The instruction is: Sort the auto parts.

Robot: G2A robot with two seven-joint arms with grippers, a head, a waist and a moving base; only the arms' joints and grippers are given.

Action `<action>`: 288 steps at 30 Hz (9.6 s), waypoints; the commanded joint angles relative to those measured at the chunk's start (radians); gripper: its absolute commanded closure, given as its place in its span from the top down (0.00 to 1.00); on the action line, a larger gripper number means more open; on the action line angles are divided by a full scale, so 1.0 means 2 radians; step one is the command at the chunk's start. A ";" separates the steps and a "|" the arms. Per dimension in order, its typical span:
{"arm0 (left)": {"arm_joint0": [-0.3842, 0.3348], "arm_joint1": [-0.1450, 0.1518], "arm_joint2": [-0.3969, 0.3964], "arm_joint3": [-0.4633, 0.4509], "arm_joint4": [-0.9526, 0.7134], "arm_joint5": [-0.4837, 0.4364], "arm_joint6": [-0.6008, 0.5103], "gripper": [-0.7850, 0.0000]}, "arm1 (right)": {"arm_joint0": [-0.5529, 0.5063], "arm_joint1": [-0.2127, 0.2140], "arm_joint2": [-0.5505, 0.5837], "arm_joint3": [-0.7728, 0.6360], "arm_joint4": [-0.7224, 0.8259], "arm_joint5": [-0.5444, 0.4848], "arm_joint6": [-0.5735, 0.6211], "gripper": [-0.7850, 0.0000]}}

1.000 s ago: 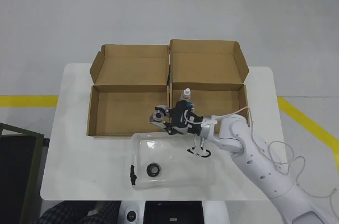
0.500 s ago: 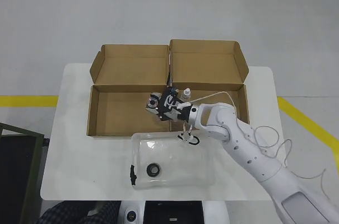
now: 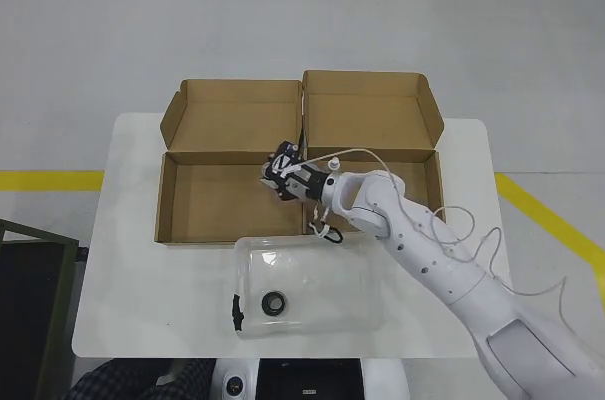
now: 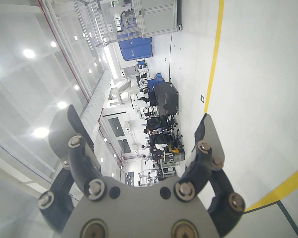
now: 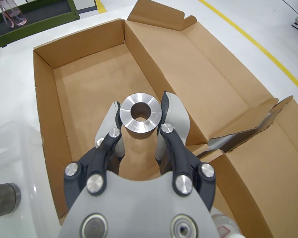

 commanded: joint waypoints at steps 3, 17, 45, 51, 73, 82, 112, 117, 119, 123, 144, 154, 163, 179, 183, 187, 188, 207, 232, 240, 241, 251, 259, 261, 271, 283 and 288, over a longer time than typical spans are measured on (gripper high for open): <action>0.000 0.000 0.000 0.000 0.000 0.000 0.000 1.00 | 0.011 -0.010 -0.010 0.023 -0.004 0.008 0.006 0.00; 0.000 0.000 0.000 0.000 0.000 0.000 0.000 1.00 | 0.037 -0.040 -0.035 0.082 -0.024 0.021 0.028 0.10; 0.000 0.000 0.000 0.000 0.000 0.000 0.000 1.00 | 0.005 -0.049 -0.008 0.003 -0.085 0.015 0.076 0.47; 0.000 0.000 0.000 0.000 0.000 0.000 0.000 1.00 | -0.055 -0.023 0.033 -0.105 -0.122 -0.029 0.083 0.48; 0.000 0.000 0.000 0.000 0.000 0.000 0.000 1.00 | -0.272 0.047 0.158 -0.332 -0.208 -0.225 0.047 0.60; 0.000 0.000 0.000 0.000 0.000 0.000 0.000 1.00 | -0.323 0.064 0.168 -0.359 -0.269 -0.274 0.010 0.62; 0.000 0.000 0.000 0.000 0.000 0.000 0.000 1.00 | -0.260 0.055 0.085 -0.240 -0.215 -0.283 0.048 0.68; 0.000 0.000 0.000 0.000 0.000 0.000 0.000 1.00 | -0.244 0.050 0.067 -0.219 -0.207 -0.276 0.044 0.67; 0.000 0.000 0.000 0.000 0.000 0.000 0.000 1.00 | -0.239 0.049 0.061 -0.212 -0.206 -0.275 0.043 0.67; 0.000 0.000 0.000 0.000 0.000 0.000 0.000 1.00 | -0.227 0.045 0.050 -0.198 -0.200 -0.272 0.041 0.63; 0.000 0.000 0.000 0.000 0.000 0.000 0.000 1.00 | -0.215 0.049 0.057 -0.210 -0.163 -0.278 0.043 0.00; 0.000 0.000 0.000 0.000 0.000 0.000 0.000 1.00 | -0.243 0.067 0.115 -0.261 -0.110 -0.297 0.028 0.00; 0.000 0.000 0.000 0.000 0.000 0.000 0.000 1.00 | -0.249 0.086 0.158 -0.272 -0.022 -0.297 0.012 0.00; 0.000 0.000 0.000 0.000 0.000 0.000 0.000 1.00 | -0.280 0.104 0.231 -0.275 0.105 -0.266 0.015 0.00; 0.000 0.000 0.000 0.000 0.000 0.000 0.000 1.00 | -0.285 0.107 0.243 -0.274 0.121 -0.257 0.011 0.00; 0.000 0.000 0.000 0.000 0.000 0.000 0.000 1.00 | -0.289 0.109 0.251 -0.272 0.136 -0.248 0.005 0.00; 0.000 0.000 0.000 0.000 0.000 0.000 0.000 1.00 | -0.290 0.109 0.253 -0.272 0.139 -0.244 0.002 0.00; 0.000 0.000 0.000 0.000 0.000 0.000 0.000 1.00 | -0.279 0.108 0.247 -0.264 0.136 -0.216 -0.019 0.00; 0.000 0.000 0.000 0.000 0.000 0.000 0.000 1.00 | -0.172 0.080 0.137 -0.221 0.038 -0.108 0.022 0.00; 0.000 0.000 0.000 0.000 0.000 0.000 0.000 1.00 | -0.123 0.064 0.092 -0.192 0.006 -0.076 0.049 0.00; 0.000 0.000 0.000 0.000 0.000 0.000 0.000 1.00 | -0.116 0.062 0.086 -0.186 0.005 -0.074 0.053 0.00; 0.000 0.000 0.000 0.000 0.000 0.000 0.000 1.00 | -0.061 0.037 0.033 -0.131 -0.004 -0.062 0.083 0.00; 0.000 0.000 0.000 0.000 0.000 0.000 0.000 1.00 | -0.022 0.015 -0.003 -0.071 0.000 -0.059 0.093 0.00; 0.000 0.000 0.000 0.000 0.000 0.000 0.000 1.00 | -0.014 0.009 -0.009 -0.058 0.000 -0.058 0.095 0.00; 0.000 0.000 0.000 0.000 0.000 0.000 0.000 1.00 | 0.013 -0.011 -0.027 -0.004 -0.001 -0.060 0.104 0.00; 0.000 0.000 0.000 0.000 0.000 0.000 0.000 1.00 | 0.021 -0.024 -0.032 0.029 -0.008 -0.066 0.105 0.29; 0.000 0.000 0.000 0.000 0.000 0.000 0.000 1.00 | 0.021 -0.027 -0.031 0.035 -0.012 -0.071 0.106 0.40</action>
